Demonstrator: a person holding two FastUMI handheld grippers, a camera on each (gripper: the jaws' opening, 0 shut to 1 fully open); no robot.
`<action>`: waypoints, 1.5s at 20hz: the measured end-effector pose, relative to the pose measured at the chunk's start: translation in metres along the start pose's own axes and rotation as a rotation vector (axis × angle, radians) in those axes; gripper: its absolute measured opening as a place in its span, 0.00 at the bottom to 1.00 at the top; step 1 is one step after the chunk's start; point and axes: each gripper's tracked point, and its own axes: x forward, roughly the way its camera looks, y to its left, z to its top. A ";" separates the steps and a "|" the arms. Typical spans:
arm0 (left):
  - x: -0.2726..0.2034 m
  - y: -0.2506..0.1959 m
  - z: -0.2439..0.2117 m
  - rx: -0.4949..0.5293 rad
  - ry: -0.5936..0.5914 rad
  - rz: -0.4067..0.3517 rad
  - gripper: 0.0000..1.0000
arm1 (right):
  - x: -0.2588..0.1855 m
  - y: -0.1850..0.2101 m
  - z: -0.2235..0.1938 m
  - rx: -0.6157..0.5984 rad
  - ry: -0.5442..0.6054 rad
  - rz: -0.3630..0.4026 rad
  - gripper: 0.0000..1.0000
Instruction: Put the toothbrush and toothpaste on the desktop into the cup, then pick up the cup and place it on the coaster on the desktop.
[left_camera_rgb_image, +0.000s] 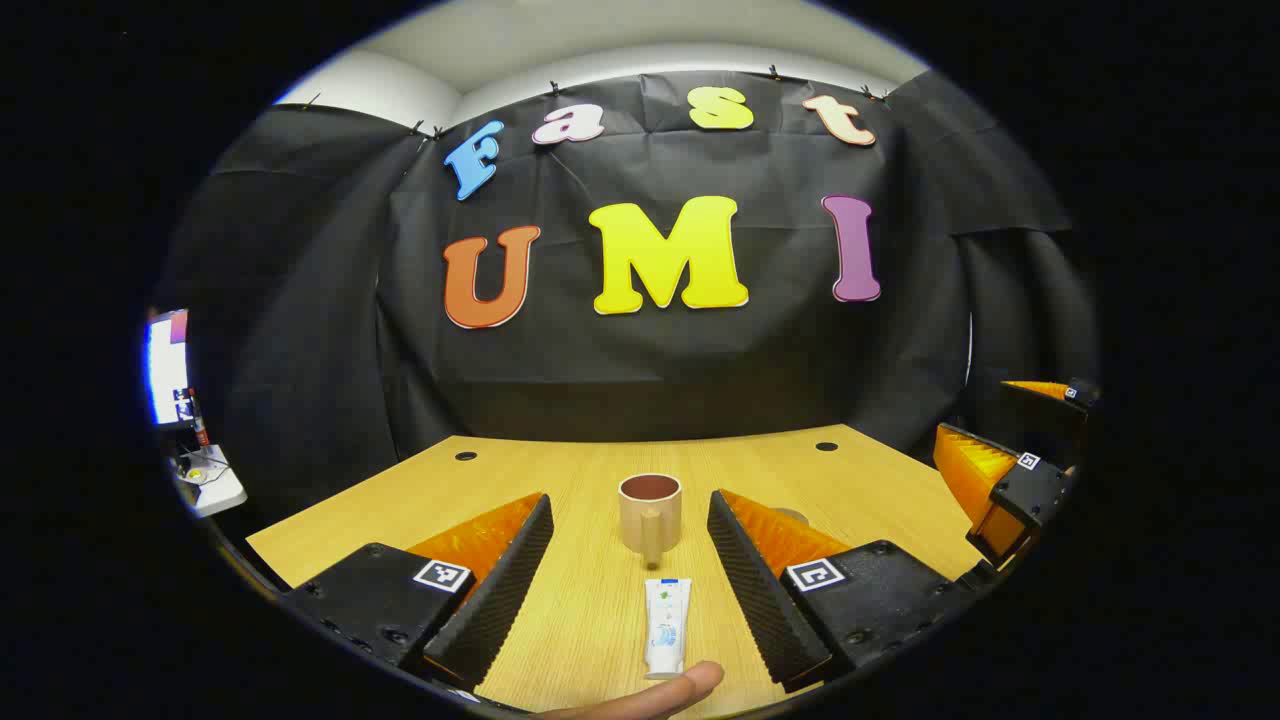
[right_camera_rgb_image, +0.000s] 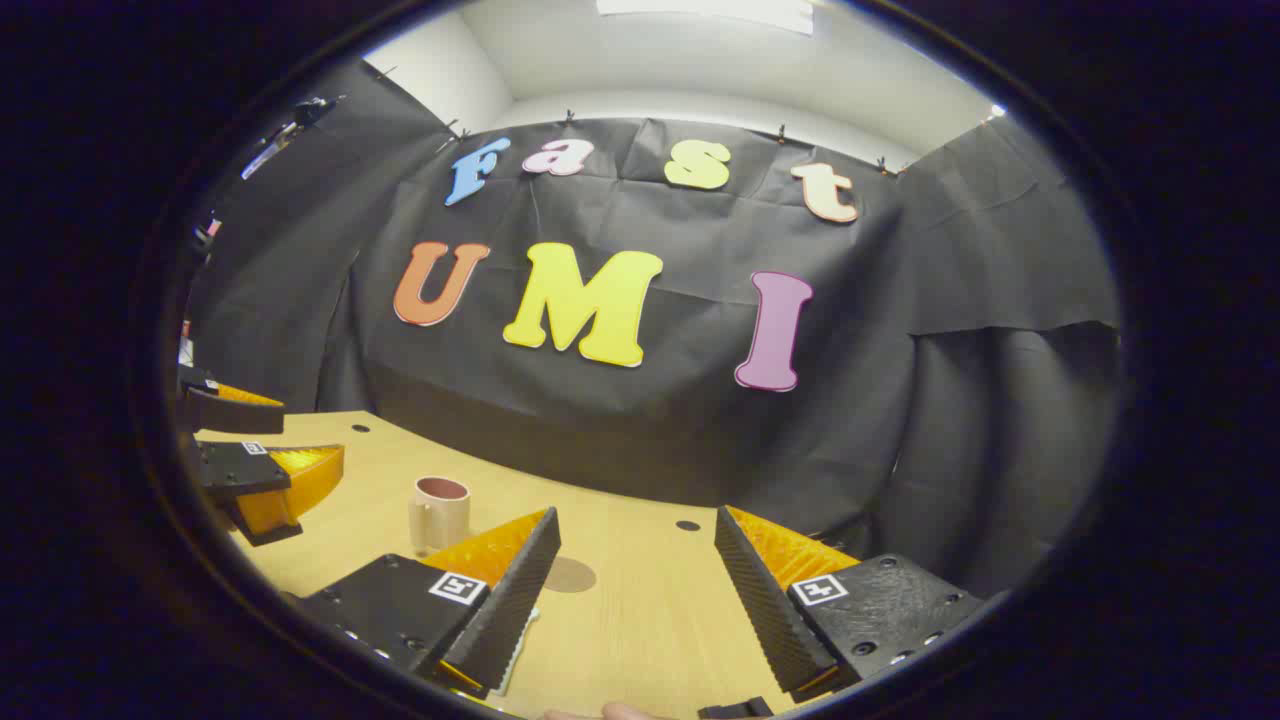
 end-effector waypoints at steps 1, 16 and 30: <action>0.001 -0.002 -0.002 0.000 0.007 -0.003 0.98 | 0.000 -0.001 -0.002 0.006 0.009 0.000 0.96; 0.003 -0.008 -0.011 -0.005 0.036 -0.014 0.99 | 0.011 -0.008 -0.010 0.008 0.035 -0.032 0.94; 0.024 -0.026 -0.086 -0.011 0.270 -0.026 0.99 | 0.020 -0.014 -0.025 0.044 0.092 -0.025 0.96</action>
